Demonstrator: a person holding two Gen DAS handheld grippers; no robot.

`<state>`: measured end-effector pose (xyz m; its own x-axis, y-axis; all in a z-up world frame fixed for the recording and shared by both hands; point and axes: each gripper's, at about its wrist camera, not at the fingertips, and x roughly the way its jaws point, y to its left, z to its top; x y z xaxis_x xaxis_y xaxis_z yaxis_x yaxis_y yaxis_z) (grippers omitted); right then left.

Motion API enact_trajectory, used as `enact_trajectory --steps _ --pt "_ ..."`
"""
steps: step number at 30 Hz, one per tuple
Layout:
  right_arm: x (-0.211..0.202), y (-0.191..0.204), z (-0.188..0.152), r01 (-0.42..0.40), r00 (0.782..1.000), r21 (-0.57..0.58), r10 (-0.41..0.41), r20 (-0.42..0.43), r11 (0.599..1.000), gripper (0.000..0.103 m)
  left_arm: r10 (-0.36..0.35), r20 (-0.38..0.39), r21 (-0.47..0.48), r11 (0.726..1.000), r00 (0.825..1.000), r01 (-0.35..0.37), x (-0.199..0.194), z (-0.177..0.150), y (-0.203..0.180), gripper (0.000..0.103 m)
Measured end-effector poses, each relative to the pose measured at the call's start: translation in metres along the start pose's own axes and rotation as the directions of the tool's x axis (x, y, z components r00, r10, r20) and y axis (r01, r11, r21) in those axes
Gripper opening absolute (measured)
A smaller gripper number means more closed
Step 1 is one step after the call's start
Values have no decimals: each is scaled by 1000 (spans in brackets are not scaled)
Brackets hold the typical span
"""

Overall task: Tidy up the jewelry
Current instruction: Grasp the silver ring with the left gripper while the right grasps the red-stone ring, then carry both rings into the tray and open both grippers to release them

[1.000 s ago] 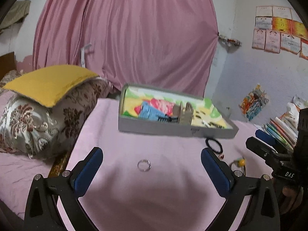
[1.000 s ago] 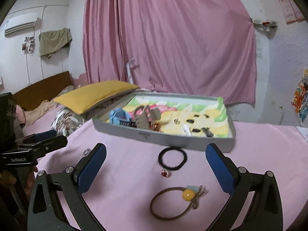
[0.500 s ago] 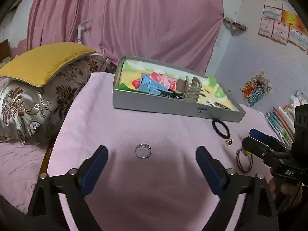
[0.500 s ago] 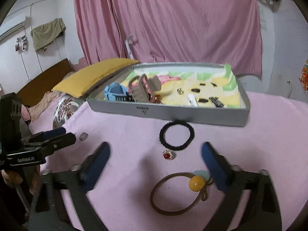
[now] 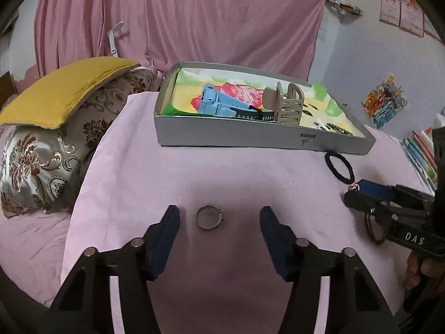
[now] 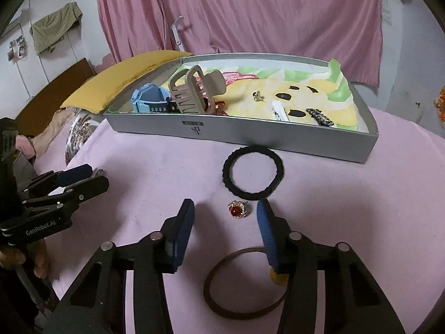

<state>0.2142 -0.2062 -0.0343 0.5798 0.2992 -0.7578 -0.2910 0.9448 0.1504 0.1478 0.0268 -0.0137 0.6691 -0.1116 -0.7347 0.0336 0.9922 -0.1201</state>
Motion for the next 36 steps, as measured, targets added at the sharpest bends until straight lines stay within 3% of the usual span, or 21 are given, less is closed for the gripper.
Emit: enact_trajectory --steps 6,11,14,18,23,26,36 --pt "-2 -4 2 -18 1000 7 18 -4 1000 37 18 0 5 1000 1000 -18 1 2 0 38" --pt "-2 -5 2 -16 1000 14 16 -5 1000 23 46 8 19 999 999 -46 2 1 -4 27" --pt "-2 -3 2 -20 1000 -2 20 -9 1000 20 48 8 28 998 999 -48 2 1 -6 21" --pt "0 -2 3 -16 1000 -35 16 -17 999 12 51 4 41 998 999 -51 3 1 -9 20" --pt "0 -4 4 -37 999 -46 36 -19 998 11 33 3 41 999 999 -33 2 1 -9 20" --pt "-2 -5 2 -66 998 -42 65 -15 997 11 -19 -4 23 1000 1000 19 1 1 -9 20" --pt "-31 1 -2 -109 986 -55 115 117 992 11 -141 26 7 990 990 141 -5 -4 -26 20"
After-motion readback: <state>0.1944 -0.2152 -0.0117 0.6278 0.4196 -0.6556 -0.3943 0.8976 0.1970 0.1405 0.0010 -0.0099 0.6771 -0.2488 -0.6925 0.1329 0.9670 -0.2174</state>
